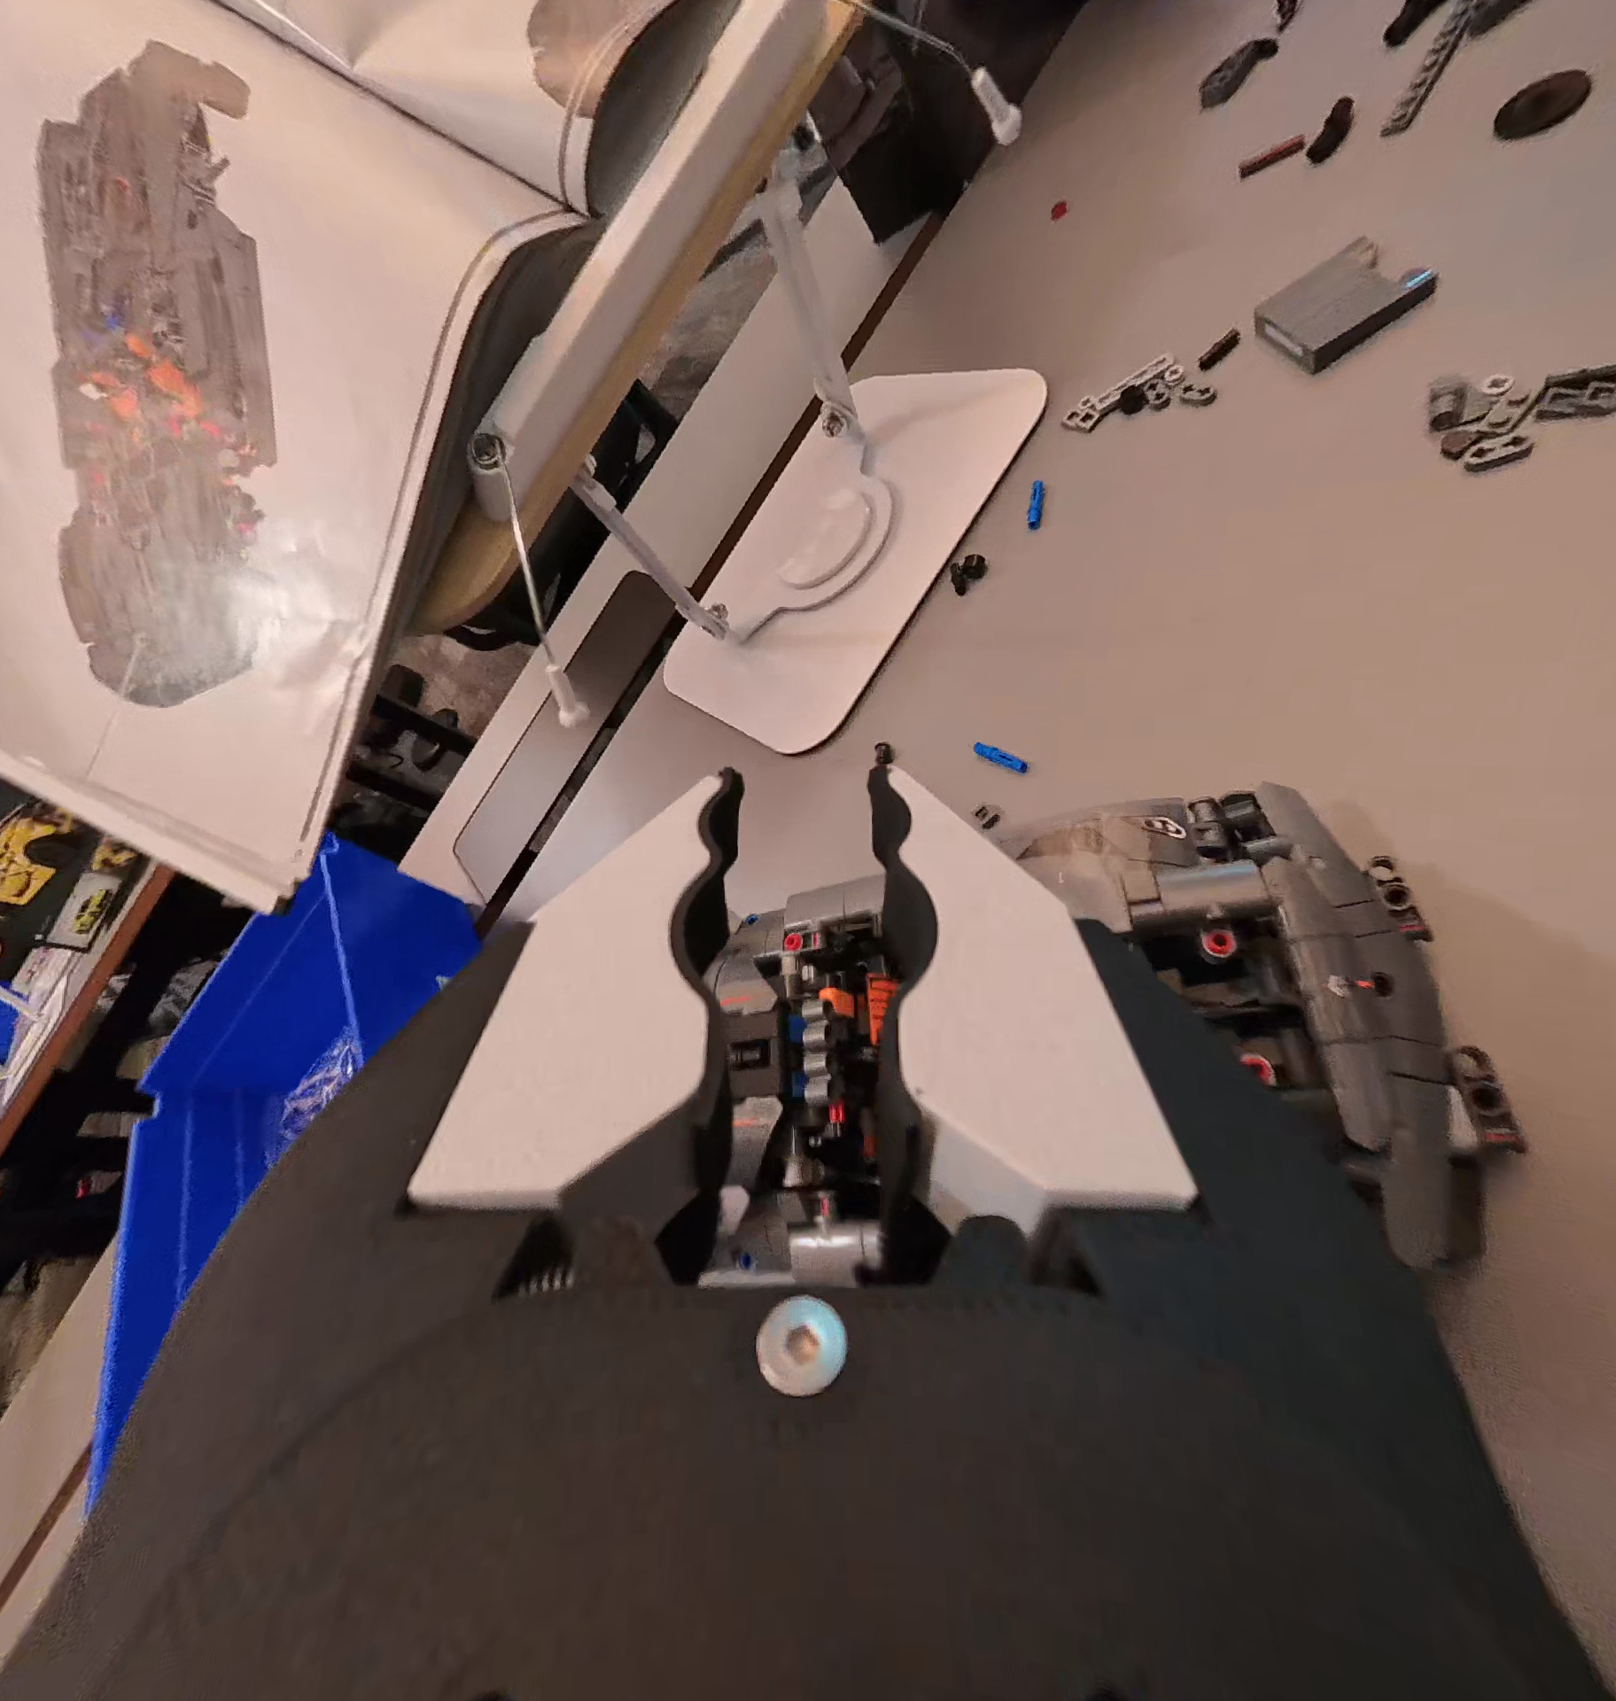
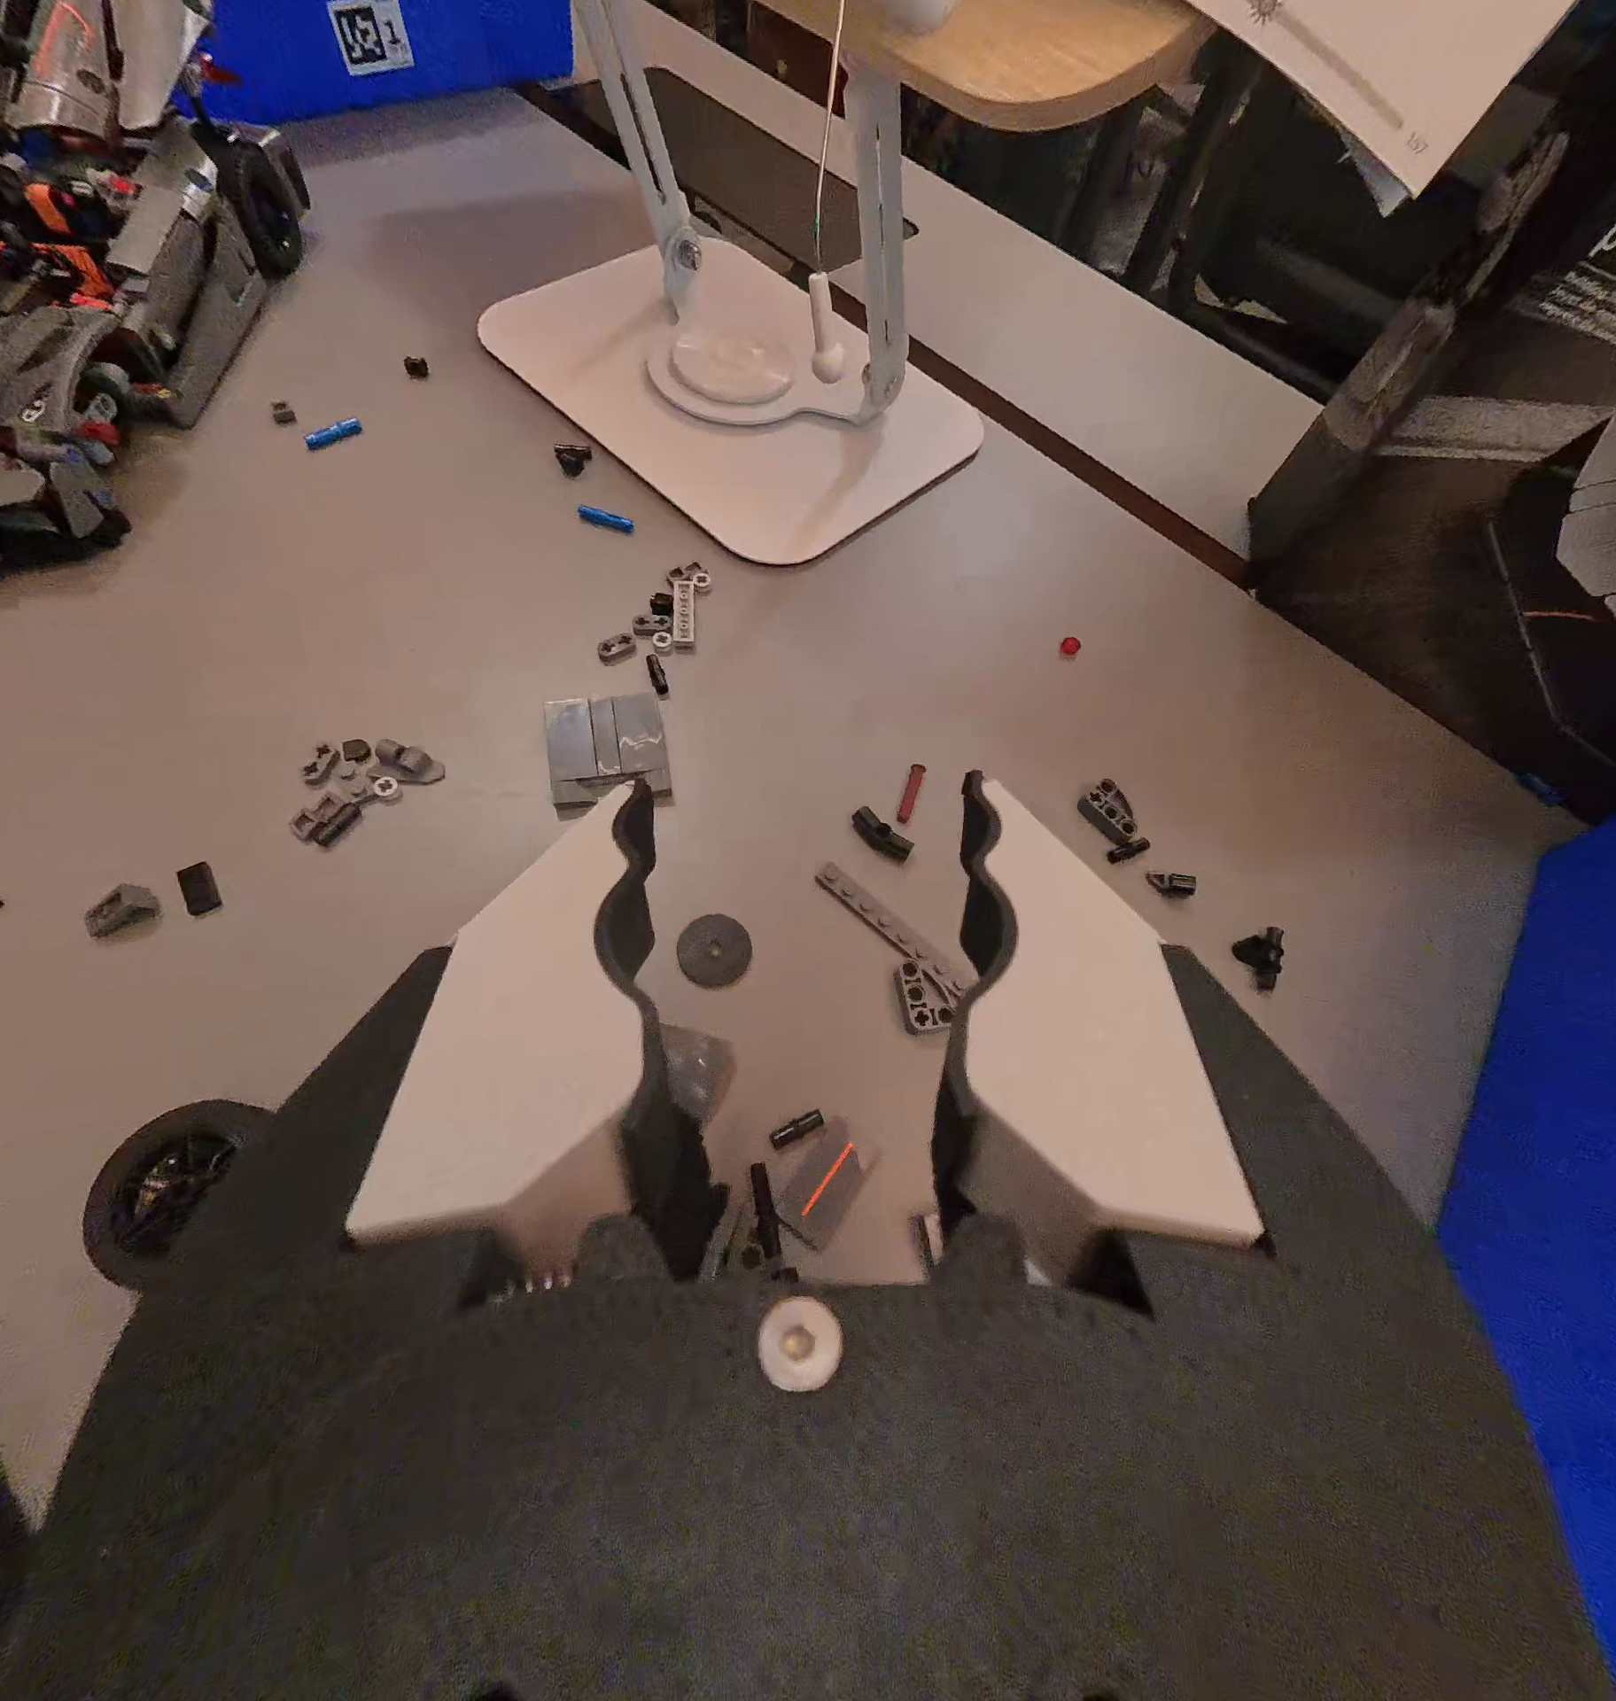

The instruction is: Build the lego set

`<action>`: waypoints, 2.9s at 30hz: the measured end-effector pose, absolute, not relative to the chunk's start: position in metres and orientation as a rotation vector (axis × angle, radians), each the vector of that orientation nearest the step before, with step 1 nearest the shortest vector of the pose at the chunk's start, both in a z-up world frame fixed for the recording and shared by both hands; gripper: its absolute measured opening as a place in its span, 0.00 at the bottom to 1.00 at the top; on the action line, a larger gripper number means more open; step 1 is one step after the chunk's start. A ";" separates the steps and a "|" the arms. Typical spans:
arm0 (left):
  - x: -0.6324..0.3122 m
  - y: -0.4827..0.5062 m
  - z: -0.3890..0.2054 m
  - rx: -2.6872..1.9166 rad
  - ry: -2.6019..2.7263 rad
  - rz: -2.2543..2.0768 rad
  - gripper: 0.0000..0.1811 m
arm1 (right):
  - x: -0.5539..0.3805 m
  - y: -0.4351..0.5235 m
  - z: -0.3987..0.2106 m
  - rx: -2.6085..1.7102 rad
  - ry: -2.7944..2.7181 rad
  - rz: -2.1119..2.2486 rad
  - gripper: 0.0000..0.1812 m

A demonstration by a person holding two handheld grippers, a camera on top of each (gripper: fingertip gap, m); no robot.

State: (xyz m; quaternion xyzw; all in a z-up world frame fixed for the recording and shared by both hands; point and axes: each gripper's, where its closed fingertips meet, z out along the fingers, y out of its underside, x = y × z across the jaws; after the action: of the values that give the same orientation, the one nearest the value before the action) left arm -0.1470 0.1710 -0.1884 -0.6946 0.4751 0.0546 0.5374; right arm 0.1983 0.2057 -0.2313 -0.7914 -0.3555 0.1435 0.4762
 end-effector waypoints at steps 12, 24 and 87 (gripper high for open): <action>-0.052 0.223 -0.163 -1.520 1.205 -0.105 0.14 | 0.206 0.225 -0.264 -2.059 -0.943 0.399 0.35; 0.076 0.174 -0.208 -1.672 1.281 -0.519 0.16 | 0.211 0.145 -0.304 -2.127 -1.561 0.524 0.26; -0.092 0.104 -0.309 -1.873 1.912 -0.066 0.58 | 0.235 0.175 -0.290 -2.045 -1.392 0.375 0.23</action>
State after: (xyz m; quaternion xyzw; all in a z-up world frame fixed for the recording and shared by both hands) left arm -0.0915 0.1036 -0.3093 -0.6806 0.6951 -0.0241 0.2301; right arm 0.2346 0.1753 -0.2897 -0.7759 -0.5281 0.1422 0.3144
